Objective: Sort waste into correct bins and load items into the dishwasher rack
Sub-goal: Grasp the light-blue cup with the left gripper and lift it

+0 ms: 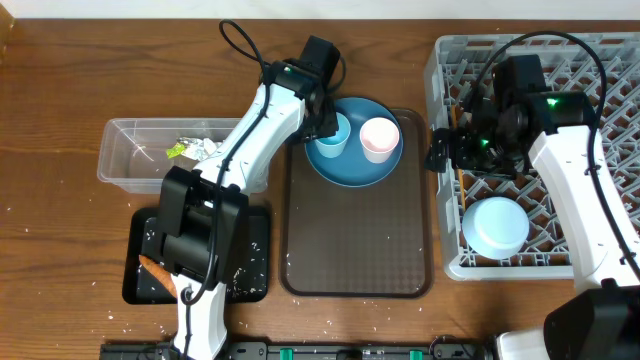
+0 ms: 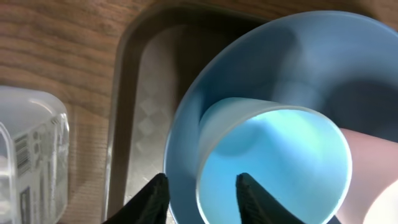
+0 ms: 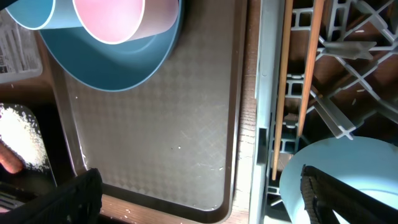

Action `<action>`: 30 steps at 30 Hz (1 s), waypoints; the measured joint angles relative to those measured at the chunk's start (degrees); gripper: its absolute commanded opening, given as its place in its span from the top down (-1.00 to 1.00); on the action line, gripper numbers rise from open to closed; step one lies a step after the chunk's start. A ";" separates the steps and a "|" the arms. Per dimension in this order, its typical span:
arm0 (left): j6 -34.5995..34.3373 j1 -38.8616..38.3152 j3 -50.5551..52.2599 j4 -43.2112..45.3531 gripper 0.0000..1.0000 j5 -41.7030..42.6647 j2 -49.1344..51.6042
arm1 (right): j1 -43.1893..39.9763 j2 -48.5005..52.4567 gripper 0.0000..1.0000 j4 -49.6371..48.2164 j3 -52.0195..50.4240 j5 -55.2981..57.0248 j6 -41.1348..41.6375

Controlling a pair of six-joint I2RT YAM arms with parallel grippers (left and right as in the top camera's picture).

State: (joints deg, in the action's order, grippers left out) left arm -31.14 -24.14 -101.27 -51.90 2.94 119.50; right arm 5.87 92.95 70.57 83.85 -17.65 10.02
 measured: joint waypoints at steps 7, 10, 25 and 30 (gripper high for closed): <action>0.07 -0.02 1.29 1.09 0.37 -0.37 0.00 | 0.00 0.00 -0.98 0.02 0.00 0.00 0.00; 0.07 -0.02 2.80 1.55 0.38 -0.37 0.00 | 0.00 0.00 -0.99 0.00 0.00 0.00 0.00; -0.04 -0.02 3.32 2.93 0.78 -0.39 0.00 | 0.00 0.00 -0.99 0.00 0.00 0.00 0.00; 0.02 -0.02 3.32 2.93 0.88 -0.39 0.00 | 0.00 0.00 -0.99 0.00 0.00 0.00 0.00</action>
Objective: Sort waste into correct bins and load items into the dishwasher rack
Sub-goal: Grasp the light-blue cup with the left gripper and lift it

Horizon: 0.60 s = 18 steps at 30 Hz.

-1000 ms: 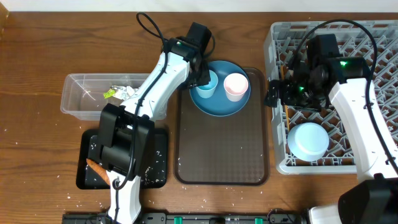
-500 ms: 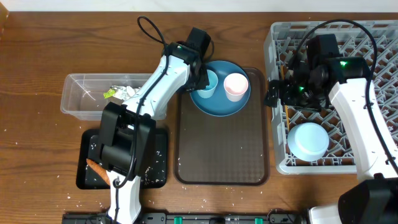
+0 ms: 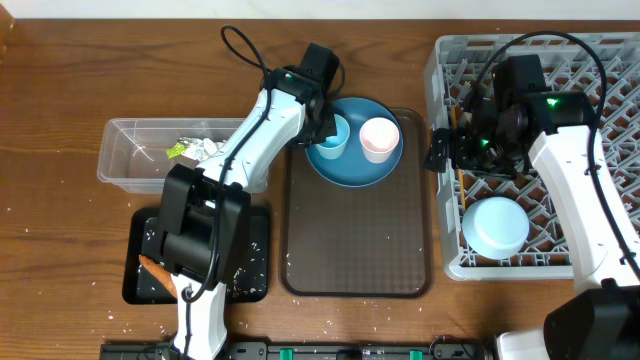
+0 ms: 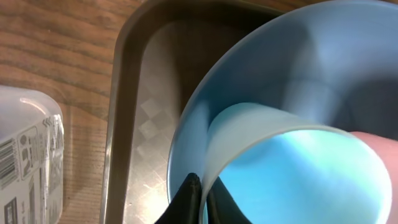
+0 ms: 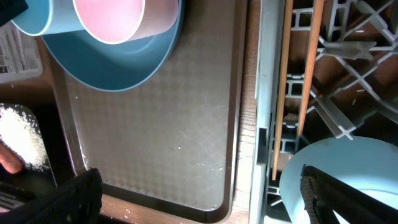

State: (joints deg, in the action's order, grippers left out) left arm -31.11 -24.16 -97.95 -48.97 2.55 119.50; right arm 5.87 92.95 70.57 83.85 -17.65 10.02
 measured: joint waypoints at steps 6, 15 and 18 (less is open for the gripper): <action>0.02 0.02 0.00 0.00 0.88 -1.51 -0.04 | 0.00 0.00 -0.98 0.00 0.00 0.00 0.00; 0.04 2.32 0.11 -1.40 0.88 -3.21 -10.58 | 0.00 0.00 -0.99 0.02 0.00 0.02 0.00; 1.25 4.42 0.11 -3.98 0.88 0.46 -17.92 | 0.00 0.00 -0.98 0.02 0.00 0.02 0.00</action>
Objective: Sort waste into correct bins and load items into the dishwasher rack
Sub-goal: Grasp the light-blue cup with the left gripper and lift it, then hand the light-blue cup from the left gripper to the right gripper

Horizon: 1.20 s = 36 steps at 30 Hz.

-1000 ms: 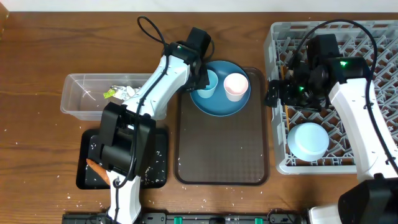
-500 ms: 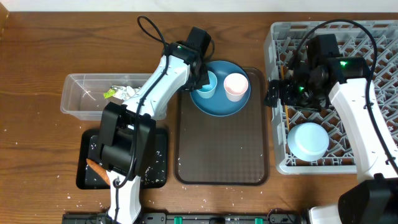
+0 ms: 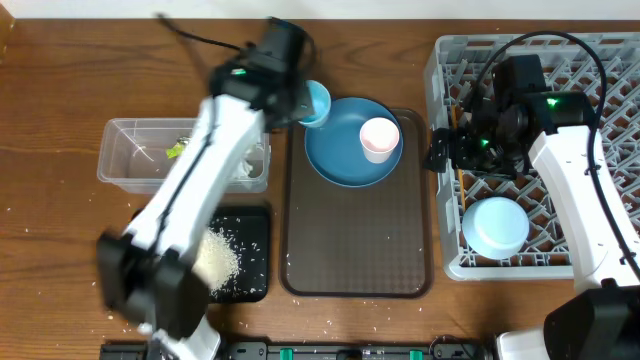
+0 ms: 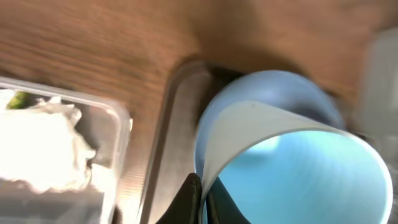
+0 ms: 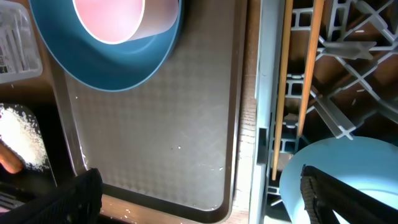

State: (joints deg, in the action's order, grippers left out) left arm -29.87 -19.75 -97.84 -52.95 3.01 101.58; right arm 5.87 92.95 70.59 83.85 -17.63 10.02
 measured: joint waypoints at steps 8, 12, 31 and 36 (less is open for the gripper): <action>12.00 7.63 0.00 -5.44 0.88 28.55 -12.17 | 0.00 0.00 -0.99 -0.02 0.00 -0.02 0.00; 18.53 10.86 0.00 -7.06 0.88 40.30 -16.11 | 0.00 0.00 -0.98 -0.02 0.00 -0.02 0.00; 27.39 11.67 0.00 -14.64 0.88 55.80 -22.53 | 0.00 0.00 -0.98 -1.01 0.00 0.39 0.00; 27.58 11.67 0.00 -16.13 0.88 58.05 -22.53 | -0.09 0.00 -0.98 1.31 0.04 -12.52 -7.30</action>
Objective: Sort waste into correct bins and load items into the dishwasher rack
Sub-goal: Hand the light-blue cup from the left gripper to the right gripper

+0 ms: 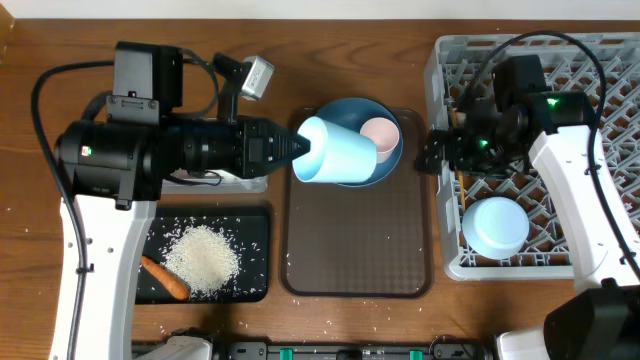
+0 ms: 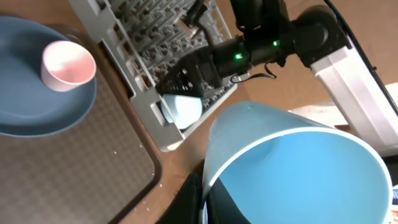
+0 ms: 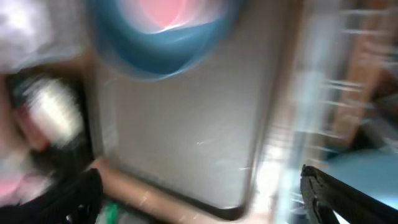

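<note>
My left gripper (image 1: 300, 150) is shut on the rim of a light blue cup (image 1: 335, 150), held high over the brown tray (image 1: 360, 250) on its side, mouth toward the rack. The left wrist view shows the cup (image 2: 292, 168) large, with a finger on each side of its wall. A pink cup (image 1: 380, 132) stands on the blue plate (image 1: 392, 165). The grey dishwasher rack (image 1: 600, 80) at the right holds a pale blue bowl (image 1: 495, 225). My right gripper (image 1: 437, 152) hangs open at the rack's left edge; its wrist view is blurred.
A black tray (image 1: 255, 225) at the front left holds rice (image 1: 205, 255) and a carrot piece (image 1: 165, 278). The clear bin is mostly hidden under my left arm. Loose rice grains dot the table's front.
My left gripper, then low at the tray's far left corner with the blue cup, now holds it high above the tray, turned toward the rack. The right wrist view has gone blurred.
My left gripper stood open around the rim of the blue cup on the plate, then was shut on it. Later the cup was off the plate by the tray's far left corner. Now it is high over the tray. The right gripper stayed open by the rack.
</note>
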Action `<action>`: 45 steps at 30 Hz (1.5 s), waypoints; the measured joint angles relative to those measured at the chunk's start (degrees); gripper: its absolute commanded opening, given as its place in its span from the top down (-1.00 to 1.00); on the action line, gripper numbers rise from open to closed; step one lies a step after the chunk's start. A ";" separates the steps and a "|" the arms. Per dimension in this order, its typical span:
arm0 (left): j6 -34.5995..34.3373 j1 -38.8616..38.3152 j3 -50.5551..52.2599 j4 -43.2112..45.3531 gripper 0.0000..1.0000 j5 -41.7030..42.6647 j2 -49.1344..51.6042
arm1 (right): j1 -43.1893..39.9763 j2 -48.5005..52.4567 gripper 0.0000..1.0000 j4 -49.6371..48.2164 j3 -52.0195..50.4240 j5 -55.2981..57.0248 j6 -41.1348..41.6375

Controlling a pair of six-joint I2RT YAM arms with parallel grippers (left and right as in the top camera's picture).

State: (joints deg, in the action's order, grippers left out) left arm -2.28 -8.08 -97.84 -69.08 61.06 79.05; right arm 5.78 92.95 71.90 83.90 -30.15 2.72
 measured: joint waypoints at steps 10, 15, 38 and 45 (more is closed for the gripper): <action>0.46 0.00 0.00 -1.46 0.88 7.50 0.00 | -6.32 0.00 -0.98 13.81 0.44 -37.09 -20.83; 0.85 -0.70 0.00 -1.44 0.88 8.26 0.00 | -6.95 -0.02 -0.99 24.72 0.46 -45.46 -36.70; 1.29 -3.13 0.00 1.14 0.87 3.04 0.04 | 3.26 -7.28 -0.99 22.95 0.48 -56.85 -57.88; 0.79 -4.39 0.00 1.16 0.88 3.80 2.80 | 3.45 -7.91 -0.99 18.21 0.48 -57.05 -58.60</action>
State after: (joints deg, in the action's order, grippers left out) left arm -1.50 -12.47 -97.84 -67.92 64.86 81.84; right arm 9.23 85.03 90.11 84.38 -87.20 -55.88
